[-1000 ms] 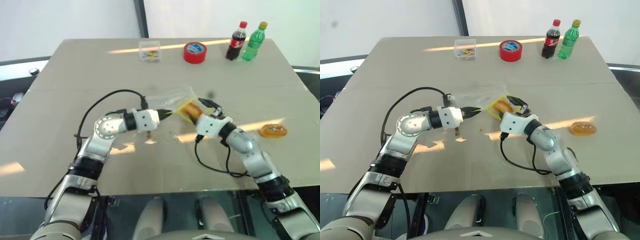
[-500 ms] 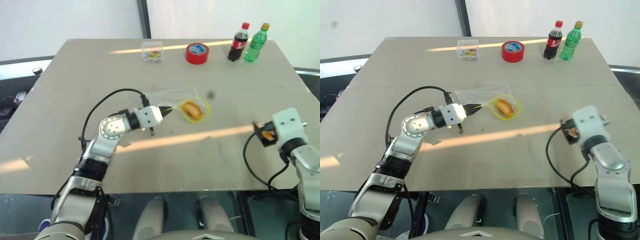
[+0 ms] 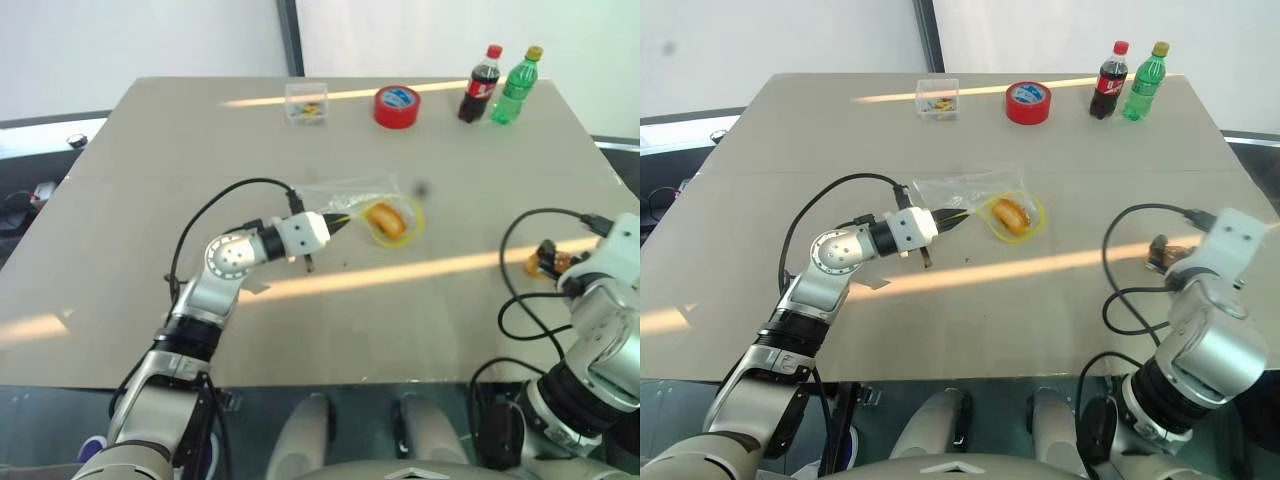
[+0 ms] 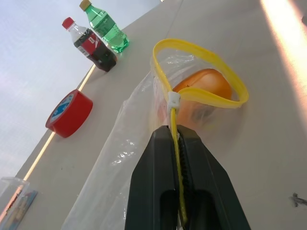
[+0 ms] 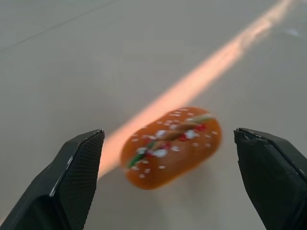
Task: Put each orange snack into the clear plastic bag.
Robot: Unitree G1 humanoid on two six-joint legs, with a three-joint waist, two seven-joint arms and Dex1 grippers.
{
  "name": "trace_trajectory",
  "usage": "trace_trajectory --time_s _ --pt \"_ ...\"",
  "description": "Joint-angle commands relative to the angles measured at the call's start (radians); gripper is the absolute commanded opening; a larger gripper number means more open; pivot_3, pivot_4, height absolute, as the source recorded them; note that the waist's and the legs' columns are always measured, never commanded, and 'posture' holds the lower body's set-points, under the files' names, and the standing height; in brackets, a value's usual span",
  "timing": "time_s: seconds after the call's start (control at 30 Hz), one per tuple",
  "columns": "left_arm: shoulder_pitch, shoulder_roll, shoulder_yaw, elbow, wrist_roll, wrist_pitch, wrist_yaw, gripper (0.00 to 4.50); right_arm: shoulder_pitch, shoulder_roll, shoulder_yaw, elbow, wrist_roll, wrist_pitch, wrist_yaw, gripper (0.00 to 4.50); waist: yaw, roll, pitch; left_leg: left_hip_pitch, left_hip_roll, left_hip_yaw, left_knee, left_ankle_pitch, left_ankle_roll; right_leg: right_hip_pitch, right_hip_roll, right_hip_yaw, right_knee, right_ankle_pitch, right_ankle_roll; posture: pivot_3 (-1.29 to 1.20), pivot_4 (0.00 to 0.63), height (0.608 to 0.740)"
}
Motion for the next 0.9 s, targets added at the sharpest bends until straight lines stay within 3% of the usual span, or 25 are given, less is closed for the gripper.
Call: trace_trajectory --time_s 0.03,0.17,0.33,0.47,0.67,0.7,0.9 --pt "0.005 0.013 0.011 -0.037 -0.012 -0.006 0.001 0.0 -0.024 -0.036 -0.065 -0.01 0.016 -0.036 -0.016 4.42 -0.003 0.0 0.0 0.0 0.0 0.0 0.0 0.0 0.0 0.0 0.0 0.0 0.0 0.0 0.0 0.0 0.15 0.74" --pt "0.015 0.017 0.014 -0.05 -0.015 0.0 0.001 0.0 0.149 -0.152 0.103 0.03 -0.026 -0.181 -0.047 4.42 -0.006 0.001 0.0 0.0 0.0 0.001 -0.001 0.0 0.0 -0.001 0.0 0.0 0.0 0.0 0.0 0.0 0.15 0.74" --pt "0.02 0.019 0.016 -0.065 -0.018 0.012 0.002 0.0 0.298 -0.213 0.199 0.111 -0.051 -0.32 -0.091 4.42 -0.012 0.001 -0.001 0.001 0.0 0.003 -0.001 0.0 0.0 -0.001 0.0 0.002 0.0 0.0 0.0 0.0 0.15 0.74" --pt "0.023 0.017 0.015 -0.079 -0.018 0.025 0.003 0.0 0.315 -0.223 0.216 0.22 -0.024 -0.433 -0.1 3.34 -0.012 0.002 -0.001 0.002 0.001 0.003 -0.001 0.0 0.0 0.0 0.0 0.003 0.001 0.0 0.0 0.0 0.15 0.74" --pt "0.02 0.018 0.015 -0.096 -0.018 0.043 0.002 0.0 0.234 -0.259 0.221 0.43 0.057 -0.594 -0.077 0.29 -0.01 0.002 -0.001 0.002 0.001 0.003 -0.001 0.0 0.0 0.0 0.0 0.002 0.001 0.0 0.0 0.0 0.15 0.74" --pt "0.019 0.018 0.016 -0.099 -0.018 0.045 0.002 0.0 0.224 -0.268 0.23 0.456 0.075 -0.602 -0.058 0.07 -0.01 0.002 -0.001 0.002 0.001 0.003 -0.001 0.0 0.0 0.0 0.0 0.002 0.001 0.0 0.0 0.0 0.15 0.74" --pt "0.031 0.025 0.02 -0.124 -0.019 0.062 0.002 0.0 0.228 -0.318 0.321 0.52 0.196 -0.738 0.104 0.07 -0.01 0.002 -0.001 0.001 0.001 0.003 -0.001 0.0 0.0 0.0 0.0 0.002 0.0 0.0 0.0 0.0 0.15 0.74"
